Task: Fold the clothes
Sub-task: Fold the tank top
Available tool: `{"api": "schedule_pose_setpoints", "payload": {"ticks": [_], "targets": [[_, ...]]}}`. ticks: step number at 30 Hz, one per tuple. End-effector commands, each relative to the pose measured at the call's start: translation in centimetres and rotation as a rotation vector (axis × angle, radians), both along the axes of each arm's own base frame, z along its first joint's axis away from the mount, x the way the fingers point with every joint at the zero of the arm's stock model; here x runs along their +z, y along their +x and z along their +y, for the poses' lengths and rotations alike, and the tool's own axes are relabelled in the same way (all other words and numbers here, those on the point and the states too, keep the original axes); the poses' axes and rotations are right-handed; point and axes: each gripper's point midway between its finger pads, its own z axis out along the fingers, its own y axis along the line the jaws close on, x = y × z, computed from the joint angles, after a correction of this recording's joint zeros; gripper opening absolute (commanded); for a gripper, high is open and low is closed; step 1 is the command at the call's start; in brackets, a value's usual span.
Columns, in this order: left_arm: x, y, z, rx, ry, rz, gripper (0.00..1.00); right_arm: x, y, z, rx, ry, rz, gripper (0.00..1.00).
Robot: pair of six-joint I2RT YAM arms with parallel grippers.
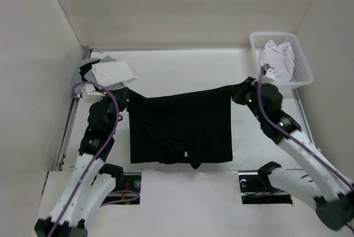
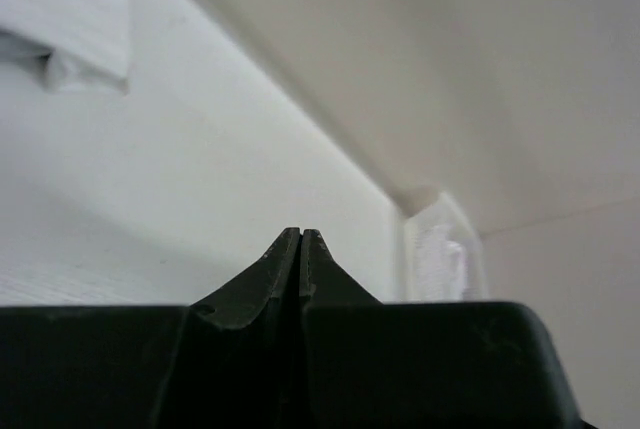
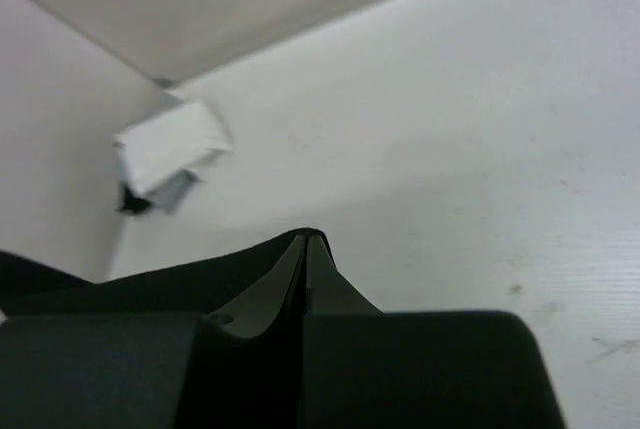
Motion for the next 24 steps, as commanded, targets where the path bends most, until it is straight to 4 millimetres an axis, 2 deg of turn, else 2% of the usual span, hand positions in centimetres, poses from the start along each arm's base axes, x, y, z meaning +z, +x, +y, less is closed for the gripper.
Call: {"api": "schedule_pose_setpoints", "payload": {"ticks": [1,3,6,9,11,13,15,19,24], "targets": [[-4.2,4.7,0.3,0.047,0.044,0.075,0.00,-5.1,5.9,0.7,0.039,0.047,0.095,0.00],[-6.6,7.9,0.3,0.070,0.051,0.126,0.00,-7.6,9.9,0.4,0.025,0.079,0.152,0.00],[-8.5,12.8,0.2,0.090,0.062,0.173,0.00,-10.1,15.3,1.1,0.036,0.093,0.210,0.00],[-8.6,18.0,0.4,0.097,0.077,0.197,0.00,-10.6,19.7,0.7,0.031,0.101,0.233,0.00],[-8.5,19.7,0.5,0.095,0.072,0.202,0.00,-10.5,21.2,0.1,0.016,0.105,0.243,0.00],[-8.2,20.4,0.8,0.097,0.064,0.200,0.00,-10.0,21.5,-0.4,0.006,0.104,0.237,0.00],[-8.1,20.0,0.6,0.087,0.054,0.194,0.00,-9.9,20.8,-0.9,-0.002,0.102,0.234,0.00],[-8.8,17.0,0.6,0.081,0.033,0.179,0.00,-10.8,17.7,-1.5,-0.024,0.117,0.236,0.00],[-11.3,12.3,1.2,0.079,0.015,0.186,0.01,-12.3,13.5,-2.5,-0.054,0.151,0.233,0.00]]}}
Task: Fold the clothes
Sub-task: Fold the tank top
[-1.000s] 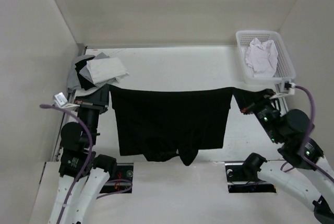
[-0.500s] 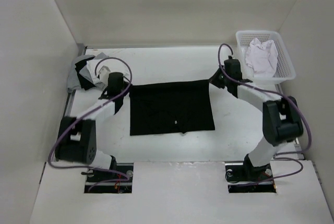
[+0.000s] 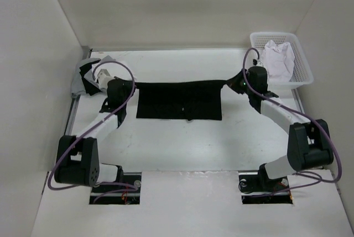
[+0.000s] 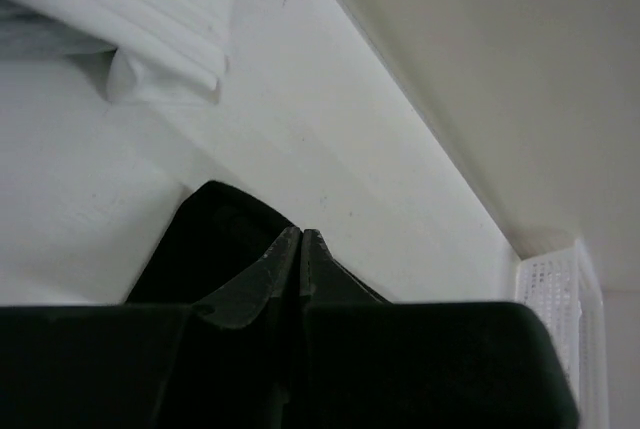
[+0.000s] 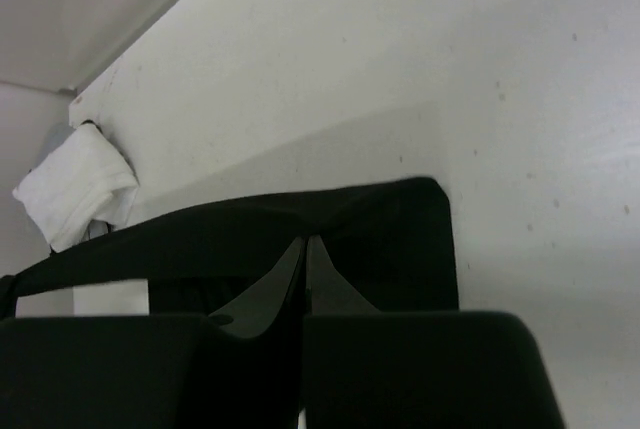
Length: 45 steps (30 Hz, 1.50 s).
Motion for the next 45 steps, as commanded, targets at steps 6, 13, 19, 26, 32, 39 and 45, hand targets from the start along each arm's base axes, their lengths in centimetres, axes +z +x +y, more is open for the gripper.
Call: {"api": "schedule_pose_setpoints", "payload": {"ticks": [6,13,19,26,32,39,45], "targets": [[-1.7,-5.4,0.3,-0.038,-0.038,-0.037,0.01,-0.4,-5.3,-0.1,-0.020,0.032,-0.068,0.00],[-4.8,-6.9,0.1,-0.060,-0.046,0.025,0.01,-5.1,-9.7,1.0,0.010,-0.009,0.015,0.00],[-7.9,-8.4,0.2,-0.060,-0.051,0.092,0.04,-8.9,-12.7,1.4,0.022,-0.030,0.097,0.00],[-10.7,-10.4,3.6,0.062,-0.140,0.148,0.23,-10.1,-14.2,1.0,0.013,-0.034,0.120,0.29],[-6.1,-9.5,3.2,0.055,-0.173,0.008,0.26,-7.6,-12.2,1.0,-0.001,-0.028,0.018,0.52],[-3.5,-8.0,-4.4,-0.121,-0.069,-0.033,0.26,-11.3,-9.9,3.5,0.059,0.093,0.149,0.40],[-2.9,-8.0,-8.0,-0.213,-0.074,-0.072,0.26,-11.9,-8.8,4.7,0.030,0.204,0.168,0.22]]}}
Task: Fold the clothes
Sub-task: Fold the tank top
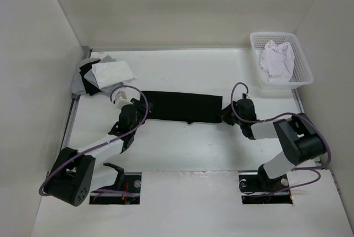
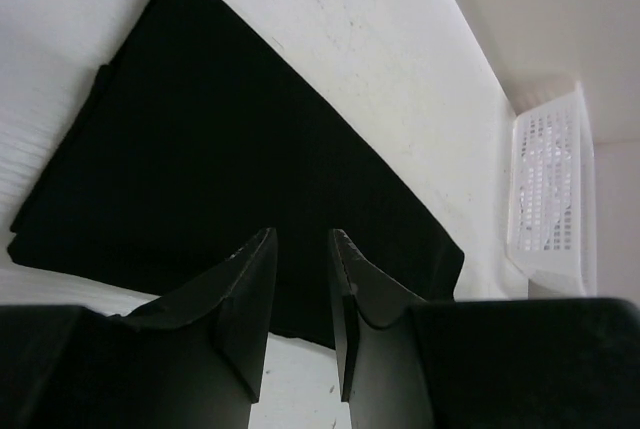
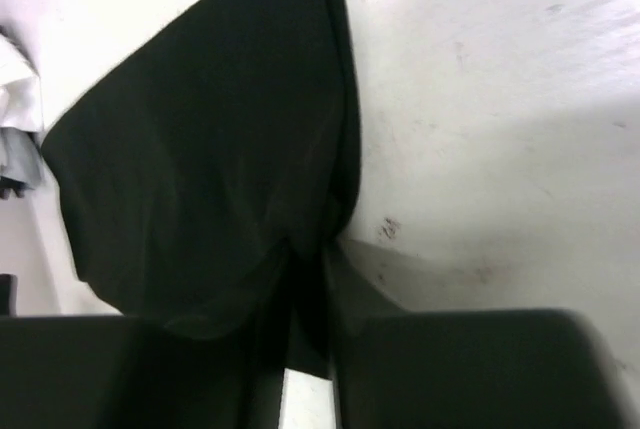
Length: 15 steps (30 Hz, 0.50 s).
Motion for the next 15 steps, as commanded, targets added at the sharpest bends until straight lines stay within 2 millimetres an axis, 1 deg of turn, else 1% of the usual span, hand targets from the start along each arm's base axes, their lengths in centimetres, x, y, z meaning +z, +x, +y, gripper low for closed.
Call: {"api": "schedule_pose_setpoints", "payload": {"ticks": [1,2,3,4,7,9,11,13,15], "targets": [[3.3,1.5,-1.3,-0.007,-0.019,-0.117,0.26,1.4,1.7,1.3,-0.020,0.106,-0.040,0.15],[3.5,1.4,-1.7,-0.019,-0.020,-0.121,0.26,1.6,1.8,1.4,-0.026,0.117,-0.046,0.08],[3.5,1.3,-2.0,-0.027,-0.021,-0.123,0.26,1.8,1.9,1.1,-0.041,0.121,-0.056,0.03],[3.6,1.2,-2.5,-0.039,-0.022,-0.125,0.26,2.3,1.9,0.6,-0.059,0.120,-0.072,0.02],[3.8,0.7,-4.3,-0.084,-0.033,-0.133,0.26,4.1,1.3,-1.8,-0.120,0.076,-0.126,0.00],[3.8,0.2,-5.9,-0.126,-0.045,-0.133,0.26,5.2,0.4,-3.7,-0.155,0.017,-0.151,0.00],[3.8,-0.3,-7.8,-0.173,-0.055,-0.133,0.26,6.6,-0.5,-5.0,-0.166,-0.045,-0.177,0.00],[3.9,-0.9,-9.5,-0.214,-0.070,-0.134,0.26,8.9,-0.9,-6.1,-0.174,-0.097,-0.228,0.00],[4.3,-1.2,-10.5,-0.238,-0.084,-0.139,0.26,11.5,-0.9,-6.8,-0.183,-0.141,-0.281,0.00]]}}
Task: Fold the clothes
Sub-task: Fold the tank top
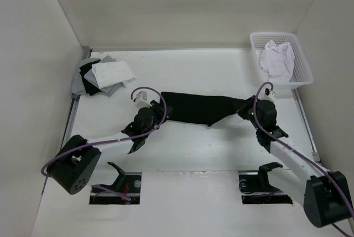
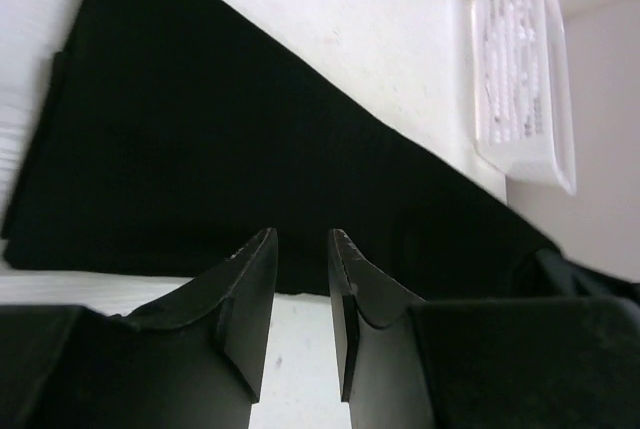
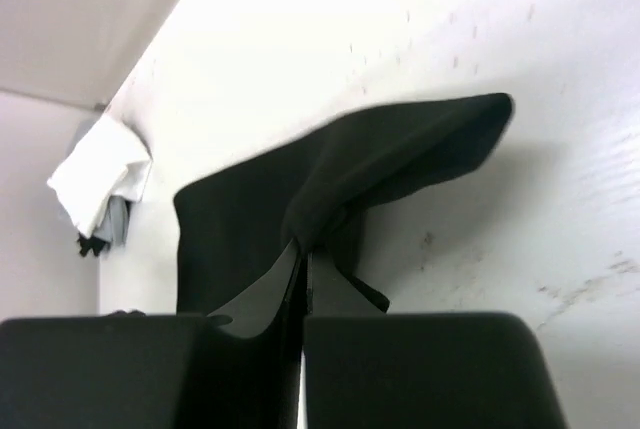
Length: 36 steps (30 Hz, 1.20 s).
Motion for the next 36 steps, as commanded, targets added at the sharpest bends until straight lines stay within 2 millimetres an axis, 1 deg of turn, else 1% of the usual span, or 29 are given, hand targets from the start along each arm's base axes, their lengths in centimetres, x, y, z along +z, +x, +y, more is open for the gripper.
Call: {"api": "schedule_pose_setpoints", "payload": {"ticks": [1,3,5,7,10,14,19,22,23,24,26,27,28,29,30,32,33,34,35,36], "targets": [[4.2,0.7,-2.5,-0.029,-0.098,-0.102,0.26,2.9,0.0,-2.4,-0.054,-0.160,-0.033,0.00],[4.4,0.6,-2.9,-0.038,-0.101,-0.106,0.26,5.2,0.3,-1.7,-0.011,-0.230,-0.067,0.00],[4.6,0.4,-2.8,-0.040,-0.107,-0.110,0.26,6.5,0.7,0.0,0.056,-0.294,-0.077,0.01],[4.7,0.2,-2.2,-0.029,-0.115,-0.113,0.26,6.9,1.0,2.2,0.133,-0.350,-0.076,0.01],[4.9,-0.2,-0.9,-0.007,-0.126,-0.122,0.26,6.9,1.4,6.1,0.239,-0.441,-0.073,0.01],[5.3,-0.5,1.3,0.034,-0.140,-0.136,0.26,5.7,2.1,11.8,0.377,-0.579,-0.039,0.01],[6.0,-0.7,4.1,0.094,-0.149,-0.157,0.26,3.1,3.4,18.4,0.511,-0.679,0.016,0.01],[6.5,-0.7,5.4,0.121,-0.155,-0.172,0.26,1.3,4.3,22.0,0.575,-0.717,0.053,0.02],[6.7,-0.7,5.9,0.131,-0.155,-0.176,0.26,0.6,4.4,23.1,0.597,-0.730,0.071,0.04],[6.7,-0.7,6.3,0.141,-0.153,-0.175,0.26,0.2,4.6,23.8,0.606,-0.738,0.080,0.07],[6.9,-0.5,6.9,0.157,-0.157,-0.177,0.27,-0.6,4.4,25.8,0.632,-0.746,0.091,0.24],[6.8,-0.4,7.0,0.161,-0.156,-0.176,0.27,-0.5,4.0,26.8,0.650,-0.740,0.082,0.32],[6.8,-0.3,7.1,0.163,-0.156,-0.173,0.27,-0.1,3.5,27.6,0.666,-0.731,0.066,0.38],[6.9,-0.2,7.1,0.165,-0.157,-0.176,0.27,0.6,3.1,28.2,0.677,-0.712,0.041,0.40],[7.0,0.1,6.9,0.165,-0.156,-0.175,0.27,1.4,2.9,28.4,0.682,-0.693,0.019,0.41],[7.1,0.5,6.2,0.153,-0.154,-0.169,0.27,3.0,2.4,28.2,0.676,-0.649,-0.026,0.42],[7.1,0.7,5.5,0.139,-0.153,-0.167,0.27,3.8,2.3,27.6,0.658,-0.616,-0.050,0.42],[7.3,1.0,4.7,0.119,-0.152,-0.169,0.27,4.3,2.6,26.9,0.633,-0.592,-0.061,0.42],[7.3,1.3,3.8,0.102,-0.150,-0.169,0.27,4.6,3.3,25.5,0.595,-0.563,-0.068,0.42],[7.2,1.5,2.8,0.083,-0.148,-0.166,0.27,4.6,3.7,24.5,0.571,-0.532,-0.067,0.39]]}}
